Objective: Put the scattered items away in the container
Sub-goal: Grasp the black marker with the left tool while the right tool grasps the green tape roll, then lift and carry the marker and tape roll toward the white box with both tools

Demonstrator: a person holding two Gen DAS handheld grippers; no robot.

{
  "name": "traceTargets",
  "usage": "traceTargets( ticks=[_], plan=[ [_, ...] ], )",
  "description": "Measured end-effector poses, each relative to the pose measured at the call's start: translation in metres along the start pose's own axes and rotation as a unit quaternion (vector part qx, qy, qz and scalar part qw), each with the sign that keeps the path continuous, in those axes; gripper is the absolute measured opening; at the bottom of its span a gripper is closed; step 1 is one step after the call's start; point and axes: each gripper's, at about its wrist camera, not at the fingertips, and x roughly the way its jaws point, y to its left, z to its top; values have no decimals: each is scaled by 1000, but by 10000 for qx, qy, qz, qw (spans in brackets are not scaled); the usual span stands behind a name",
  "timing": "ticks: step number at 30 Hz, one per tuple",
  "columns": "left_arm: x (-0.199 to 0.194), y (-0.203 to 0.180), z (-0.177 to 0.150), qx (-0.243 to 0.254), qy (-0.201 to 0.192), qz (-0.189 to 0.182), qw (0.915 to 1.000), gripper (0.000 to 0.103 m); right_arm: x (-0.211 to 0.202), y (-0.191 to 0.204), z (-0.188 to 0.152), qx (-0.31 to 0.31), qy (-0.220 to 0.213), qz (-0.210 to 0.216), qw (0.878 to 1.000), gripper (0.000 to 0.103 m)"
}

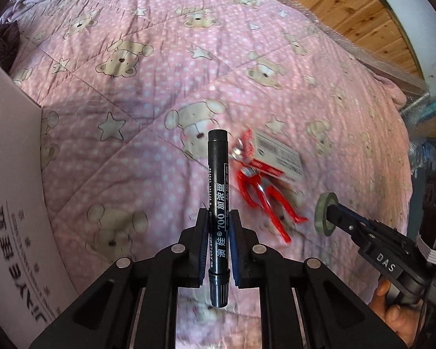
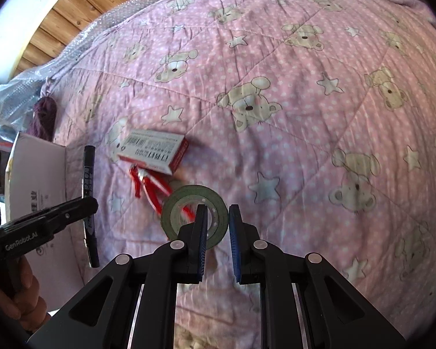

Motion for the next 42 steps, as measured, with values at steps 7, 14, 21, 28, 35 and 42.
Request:
traceTargets(
  ticks=[7, 14, 21, 28, 35, 42],
  plan=[
    [-25, -9, -32, 145, -98, -19, 9998, 14, -12, 2, -28, -10, 14, 104, 9999, 15],
    [-39, -18, -48, 242, -268, -45, 9993, 14, -24, 15, -51, -171, -24, 181, 9997, 15],
    [-62, -20, -67, 281, -484, -86, 9984, 14, -33, 27, -74, -360, -29, 212, 9991, 15],
    [-76, -20, -85, 316, -636, -137, 9974, 14, -41, 38, -96, -558, -20, 220, 9982, 15],
    [-87, -21, -100, 377, -740, -198, 9964, 14, -47, 47, -108, -681, -26, 226, 9974, 15],
    [-100, -23, -112, 479, -868, -226, 9948, 14, -52, 60, -118, -852, -5, 282, 9960, 15]
  ],
)
